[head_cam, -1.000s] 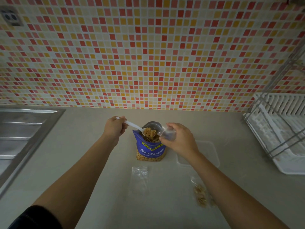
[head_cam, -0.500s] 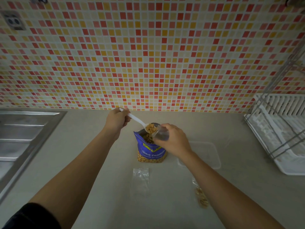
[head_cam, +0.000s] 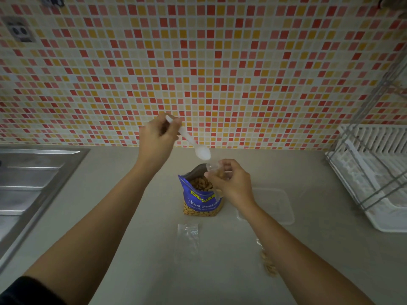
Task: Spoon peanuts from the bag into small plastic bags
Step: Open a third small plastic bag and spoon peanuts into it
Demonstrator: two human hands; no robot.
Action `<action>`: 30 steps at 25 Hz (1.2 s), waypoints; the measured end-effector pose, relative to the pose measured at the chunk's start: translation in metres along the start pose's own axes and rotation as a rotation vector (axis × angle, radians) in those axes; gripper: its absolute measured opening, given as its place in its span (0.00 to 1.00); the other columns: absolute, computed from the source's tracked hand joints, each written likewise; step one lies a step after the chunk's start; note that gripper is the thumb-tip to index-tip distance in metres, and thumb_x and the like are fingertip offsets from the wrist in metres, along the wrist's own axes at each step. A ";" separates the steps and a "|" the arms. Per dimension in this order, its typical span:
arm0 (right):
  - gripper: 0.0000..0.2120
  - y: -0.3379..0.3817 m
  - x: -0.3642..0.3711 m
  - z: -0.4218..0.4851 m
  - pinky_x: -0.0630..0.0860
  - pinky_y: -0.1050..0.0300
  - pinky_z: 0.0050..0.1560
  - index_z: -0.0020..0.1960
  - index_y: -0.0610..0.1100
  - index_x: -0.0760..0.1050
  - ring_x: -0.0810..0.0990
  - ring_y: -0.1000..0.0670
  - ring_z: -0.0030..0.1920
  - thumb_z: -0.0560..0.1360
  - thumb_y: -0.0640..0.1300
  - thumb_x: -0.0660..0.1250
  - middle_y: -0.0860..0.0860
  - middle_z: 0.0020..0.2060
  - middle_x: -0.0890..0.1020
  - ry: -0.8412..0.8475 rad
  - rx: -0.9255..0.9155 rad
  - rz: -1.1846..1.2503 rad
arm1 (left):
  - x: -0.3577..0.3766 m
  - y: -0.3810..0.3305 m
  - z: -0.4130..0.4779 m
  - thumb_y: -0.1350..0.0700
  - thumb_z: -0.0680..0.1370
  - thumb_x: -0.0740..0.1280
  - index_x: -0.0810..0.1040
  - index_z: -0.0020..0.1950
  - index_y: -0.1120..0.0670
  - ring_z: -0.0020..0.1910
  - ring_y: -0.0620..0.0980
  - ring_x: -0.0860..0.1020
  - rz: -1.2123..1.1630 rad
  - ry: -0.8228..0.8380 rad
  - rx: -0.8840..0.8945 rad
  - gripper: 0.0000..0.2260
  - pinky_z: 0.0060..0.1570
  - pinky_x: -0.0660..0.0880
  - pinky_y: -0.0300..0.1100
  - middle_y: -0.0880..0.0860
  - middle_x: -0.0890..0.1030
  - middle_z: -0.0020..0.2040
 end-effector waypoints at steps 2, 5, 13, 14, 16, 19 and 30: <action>0.19 -0.006 -0.010 0.001 0.80 0.55 0.40 0.46 0.49 0.75 0.81 0.54 0.38 0.60 0.53 0.78 0.54 0.40 0.82 -0.028 0.025 0.015 | -0.002 0.025 0.000 0.55 0.78 0.62 0.77 0.44 0.57 0.34 0.44 0.77 -0.044 -0.033 -0.150 0.08 0.37 0.74 0.39 0.52 0.79 0.36; 0.16 -0.006 -0.024 0.002 0.77 0.60 0.37 0.41 0.48 0.75 0.81 0.53 0.37 0.61 0.54 0.78 0.53 0.37 0.82 -0.056 0.021 -0.041 | 0.024 0.073 -0.015 0.55 0.78 0.62 0.78 0.45 0.56 0.39 0.50 0.76 0.075 0.142 -0.367 0.08 0.42 0.74 0.46 0.52 0.79 0.37; 0.15 0.008 -0.041 -0.007 0.68 0.70 0.28 0.35 0.45 0.75 0.73 0.57 0.29 0.64 0.53 0.76 0.52 0.30 0.78 -0.043 -0.067 -0.098 | 0.037 0.107 -0.045 0.50 0.75 0.68 0.70 0.65 0.59 0.57 0.55 0.74 0.418 0.165 -0.382 0.22 0.56 0.73 0.49 0.60 0.74 0.61; 0.15 0.008 -0.043 -0.009 0.67 0.72 0.27 0.35 0.45 0.74 0.73 0.58 0.29 0.64 0.53 0.76 0.52 0.29 0.77 -0.044 -0.068 -0.092 | 0.032 0.094 -0.046 0.50 0.76 0.66 0.69 0.66 0.58 0.58 0.54 0.73 0.452 0.092 -0.276 0.22 0.57 0.73 0.49 0.59 0.72 0.62; 0.14 0.008 -0.044 -0.011 0.66 0.73 0.26 0.33 0.46 0.73 0.71 0.60 0.26 0.64 0.52 0.76 0.52 0.28 0.77 -0.042 -0.059 -0.071 | 0.030 0.061 -0.054 0.55 0.78 0.63 0.74 0.61 0.57 0.49 0.47 0.76 0.363 0.027 -0.031 0.13 0.49 0.75 0.40 0.56 0.76 0.57; 0.16 0.007 -0.046 -0.017 0.66 0.72 0.26 0.31 0.46 0.72 0.70 0.61 0.24 0.64 0.52 0.76 0.52 0.27 0.75 -0.032 -0.063 -0.033 | 0.059 0.042 -0.088 0.58 0.76 0.65 0.80 0.53 0.54 0.38 0.39 0.78 0.211 0.351 0.036 0.07 0.40 0.74 0.29 0.50 0.82 0.43; 0.05 -0.078 -0.055 -0.056 0.78 0.59 0.48 0.47 0.44 0.76 0.81 0.54 0.40 0.72 0.39 0.70 0.48 0.41 0.82 0.280 0.345 0.320 | 0.132 0.102 -0.200 0.62 0.74 0.68 0.80 0.41 0.55 0.38 0.48 0.76 -0.322 0.648 -0.641 0.04 0.40 0.74 0.36 0.55 0.79 0.38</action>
Point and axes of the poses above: each hand's wrist, its own z-axis towards the middle knuckle, its own x-axis out of the palm, y = z × x, the point moved 7 cm from there along z, towards the middle knuckle
